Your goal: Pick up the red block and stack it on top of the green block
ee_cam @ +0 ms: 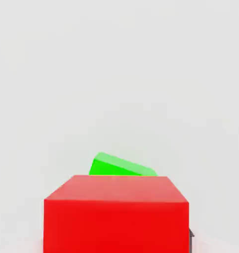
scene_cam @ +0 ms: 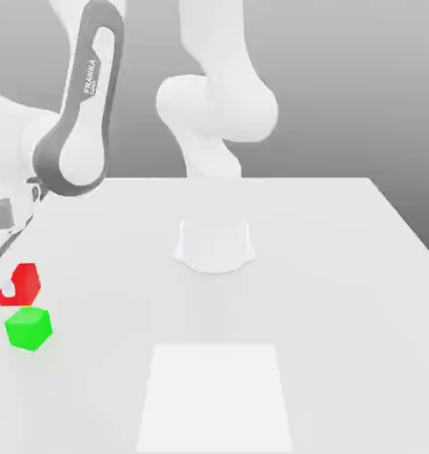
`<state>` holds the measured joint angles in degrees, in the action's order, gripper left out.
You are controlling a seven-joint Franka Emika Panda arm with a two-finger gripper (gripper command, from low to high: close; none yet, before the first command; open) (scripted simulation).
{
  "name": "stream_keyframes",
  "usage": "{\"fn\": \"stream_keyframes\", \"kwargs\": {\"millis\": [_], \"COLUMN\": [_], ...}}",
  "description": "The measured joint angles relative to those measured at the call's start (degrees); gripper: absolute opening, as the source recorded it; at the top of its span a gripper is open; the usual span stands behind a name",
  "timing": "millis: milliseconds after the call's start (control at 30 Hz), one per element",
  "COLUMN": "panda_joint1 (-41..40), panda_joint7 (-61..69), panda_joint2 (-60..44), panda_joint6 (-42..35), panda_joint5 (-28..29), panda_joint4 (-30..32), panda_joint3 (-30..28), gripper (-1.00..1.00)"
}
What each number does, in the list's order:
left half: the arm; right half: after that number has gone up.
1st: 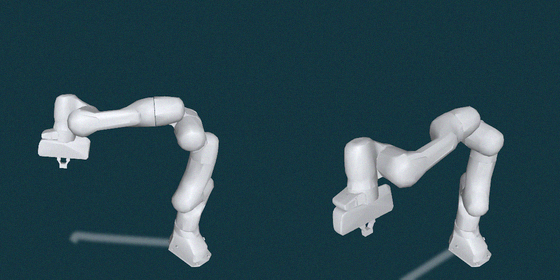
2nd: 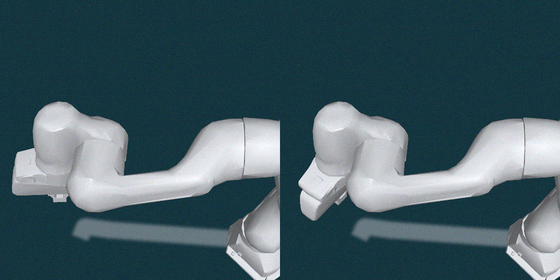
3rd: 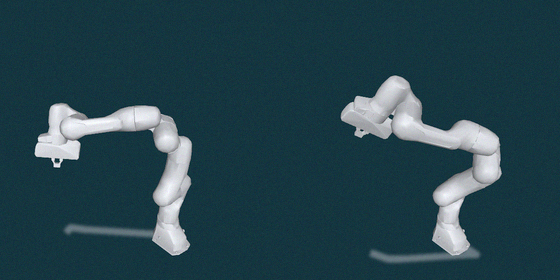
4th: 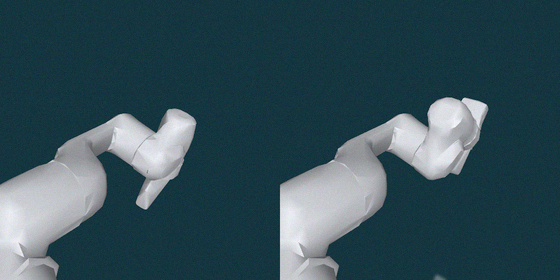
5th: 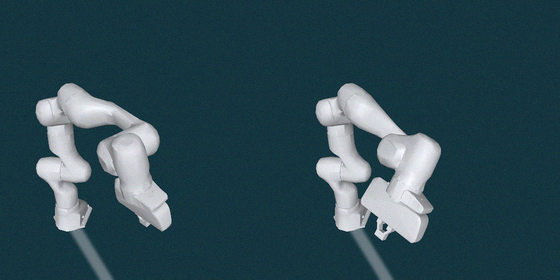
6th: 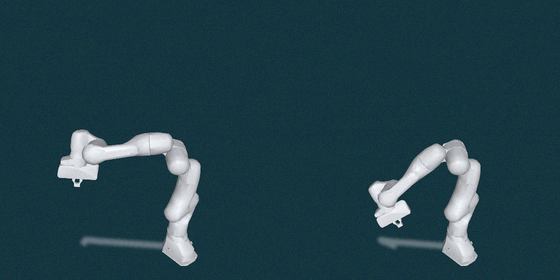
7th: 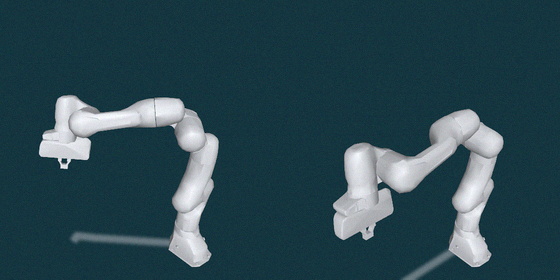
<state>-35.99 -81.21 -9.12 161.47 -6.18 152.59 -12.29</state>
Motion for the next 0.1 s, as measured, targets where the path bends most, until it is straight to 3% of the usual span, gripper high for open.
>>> {"fn": "stream_keyframes", "kwargs": {"millis": [100], "panda_joint1": [0.0], "panda_joint7": [0.0], "panda_joint2": [0.0], "panda_joint6": [0.0], "panda_joint5": [0.0], "panda_joint4": [0.0], "panda_joint3": [0.0], "gripper": [1.0]}}
